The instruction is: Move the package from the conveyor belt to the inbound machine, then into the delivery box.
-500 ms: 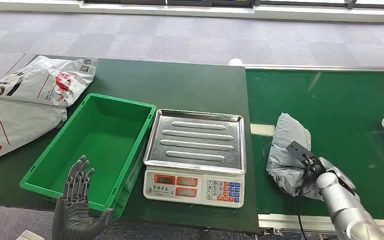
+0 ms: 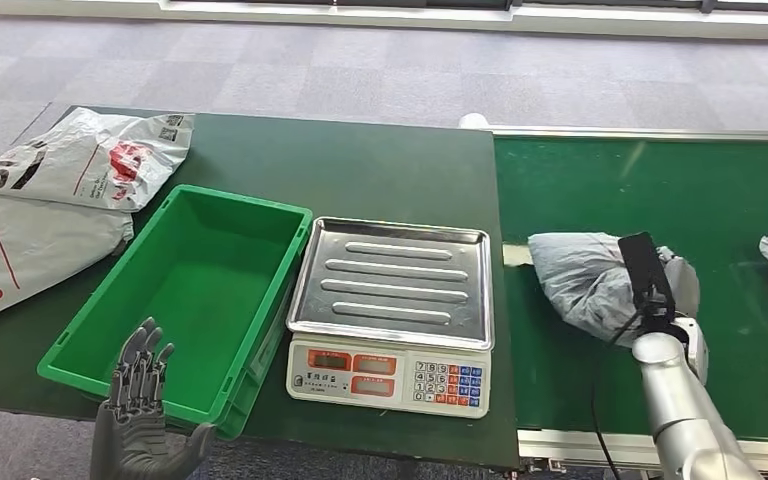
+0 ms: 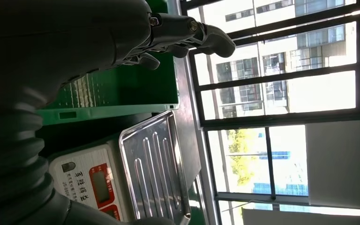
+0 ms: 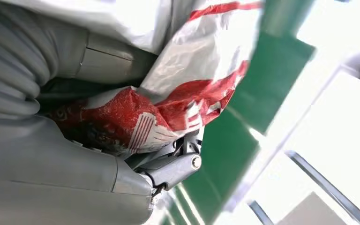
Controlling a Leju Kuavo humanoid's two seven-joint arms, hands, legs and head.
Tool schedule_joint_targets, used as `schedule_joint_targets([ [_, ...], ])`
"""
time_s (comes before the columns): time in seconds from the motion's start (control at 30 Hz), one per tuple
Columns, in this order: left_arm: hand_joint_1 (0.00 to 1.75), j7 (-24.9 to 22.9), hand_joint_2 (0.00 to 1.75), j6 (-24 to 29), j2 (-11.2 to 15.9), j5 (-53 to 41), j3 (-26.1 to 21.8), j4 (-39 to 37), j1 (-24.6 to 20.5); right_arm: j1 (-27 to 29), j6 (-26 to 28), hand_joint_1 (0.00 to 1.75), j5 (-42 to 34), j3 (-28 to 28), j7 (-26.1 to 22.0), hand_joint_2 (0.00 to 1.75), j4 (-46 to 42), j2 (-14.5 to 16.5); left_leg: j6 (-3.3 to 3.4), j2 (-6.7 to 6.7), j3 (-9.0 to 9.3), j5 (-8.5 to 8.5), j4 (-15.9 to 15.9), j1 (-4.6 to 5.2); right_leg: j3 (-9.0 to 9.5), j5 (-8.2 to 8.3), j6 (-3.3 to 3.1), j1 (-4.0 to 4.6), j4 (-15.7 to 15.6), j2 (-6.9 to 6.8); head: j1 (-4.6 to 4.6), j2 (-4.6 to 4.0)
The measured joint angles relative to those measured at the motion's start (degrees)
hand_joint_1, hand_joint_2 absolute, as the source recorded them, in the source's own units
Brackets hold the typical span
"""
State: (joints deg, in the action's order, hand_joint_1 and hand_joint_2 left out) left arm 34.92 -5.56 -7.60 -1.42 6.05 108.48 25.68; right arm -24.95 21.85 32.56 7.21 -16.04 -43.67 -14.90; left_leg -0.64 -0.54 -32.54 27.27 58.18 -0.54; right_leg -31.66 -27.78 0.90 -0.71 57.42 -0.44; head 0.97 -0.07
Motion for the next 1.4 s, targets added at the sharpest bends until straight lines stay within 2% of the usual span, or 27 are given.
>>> schedule_joint_targets([
  [0.13, 0.0, 0.5, 1.75, 0.5, -0.4, -0.3, -0.1, 0.1, 0.2, 5.3, 10.1, 1.75, -10.3, 0.1, -8.5, 1.75, -16.7, 2.3, -0.01, -0.08, -0.12, 0.0, 0.0, 0.0, -0.11, -0.05, -0.03, 0.01, 0.0, -0.06, 0.0, 0.0],
  [0.23, 0.0, 0.8, 1.75, 1.5, -0.4, -0.3, -0.1, 0.1, 0.2, 8.1, 16.4, 1.75, -14.1, -0.5, -14.3, 1.75, -28.6, 4.5, -0.01, -0.04, -0.18, 0.0, 0.0, 0.0, -0.21, -0.06, -0.05, 0.01, 0.1, -0.02, -0.01, 0.0],
  [0.33, 0.0, 1.2, 1.75, 2.6, -0.3, 0.0, 0.0, -0.1, -0.1, 9.3, 17.9, 1.75, -13.0, -2.4, -15.8, 1.75, -37.9, 6.6, -0.04, 0.07, -0.16, 0.0, 0.0, 0.0, -0.27, -0.06, -0.06, 0.02, 0.1, 0.07, -0.01, 0.0],
  [0.47, 0.0, 1.6, 1.75, 3.6, 0.4, 0.8, 1.2, -0.8, -1.0, 9.4, 18.0, 1.75, -9.5, -7.5, -14.4, 1.75, -44.6, 8.0, -0.06, 0.13, -0.16, -0.03, 0.0, -0.01, -0.28, -0.05, -0.07, 0.02, 0.1, 0.11, -0.01, 0.0],
  [0.63, 0.0, 2.0, 1.75, 4.2, 1.6, 1.6, 3.1, -2.2, -2.6, 8.5, 15.3, 1.75, -6.4, -15.0, -12.0, 1.75, -46.2, 8.3, -0.11, 0.12, -0.14, -0.12, 0.0, -0.01, -0.27, 0.02, -0.12, 0.01, 0.1, 0.12, 0.0, 0.0],
  [0.8, 0.0, 2.1, 1.75, 4.3, 2.5, 1.9, 4.2, -3.1, -3.2, 8.0, 13.6, 1.75, -5.7, -18.8, -11.0, 1.75, -46.2, 8.3, -0.08, 0.07, -0.19, -0.15, 0.0, 0.0, -0.29, 0.04, -0.09, 0.0, 0.1, 0.08, -0.01, 0.0],
  [0.87, 0.0, 2.2, 1.75, 4.3, 2.9, 2.0, 4.4, -3.5, -3.6, 7.3, 10.1, 1.75, -3.5, -20.4, -9.6, 1.75, -46.1, 8.3, -0.08, 0.11, -0.22, -0.14, 0.0, 0.0, -0.32, 0.03, -0.1, 0.0, 0.1, 0.11, -0.01, 0.0],
  [1.0, 0.0, 2.8, 1.75, 3.9, 3.5, 2.3, 5.3, -4.9, -5.4, 4.1, 1.6, 1.75, 6.0, -26.3, -4.9, 1.75, -42.5, 9.0, -0.13, 0.15, -0.24, -0.18, 0.0, -0.01, -0.37, 0.06, -0.14, 0.08, 0.1, 0.15, -0.01, 0.0],
  [1.17, 0.0, 3.7, 1.75, 4.0, 4.4, 2.9, 6.7, -7.0, -7.8, -2.2, -7.0, 1.75, 8.2, -33.2, 1.5, 1.75, -32.2, 12.8, -0.31, 0.15, -0.29, -0.31, 0.0, -0.04, -0.47, 0.17, -0.3, 0.21, 0.2, 0.19, 0.0, 0.0],
  [1.3, 0.0, 3.4, 1.75, 5.1, 4.8, 3.1, 7.5, -7.8, -8.5, -7.2, -10.6, 0.0, 6.9, -35.3, 6.1, 1.75, -21.3, 15.8, -0.34, 0.14, -0.32, -0.33, 0.0, -0.07, -0.49, 0.19, -0.33, 0.22, 0.2, 0.18, 0.0, 0.0],
  [1.4, 0.0, 2.7, 1.75, 6.1, 4.9, 3.1, 8.1, -7.9, -8.6, -10.8, -13.1, 0.0, 6.7, -35.8, 9.9, 0.44, -12.2, 17.4, -0.34, 0.12, -0.32, -0.34, 0.0, -0.09, -0.49, 0.19, -0.32, 0.21, 0.2, 0.15, 0.0, 0.0],
])
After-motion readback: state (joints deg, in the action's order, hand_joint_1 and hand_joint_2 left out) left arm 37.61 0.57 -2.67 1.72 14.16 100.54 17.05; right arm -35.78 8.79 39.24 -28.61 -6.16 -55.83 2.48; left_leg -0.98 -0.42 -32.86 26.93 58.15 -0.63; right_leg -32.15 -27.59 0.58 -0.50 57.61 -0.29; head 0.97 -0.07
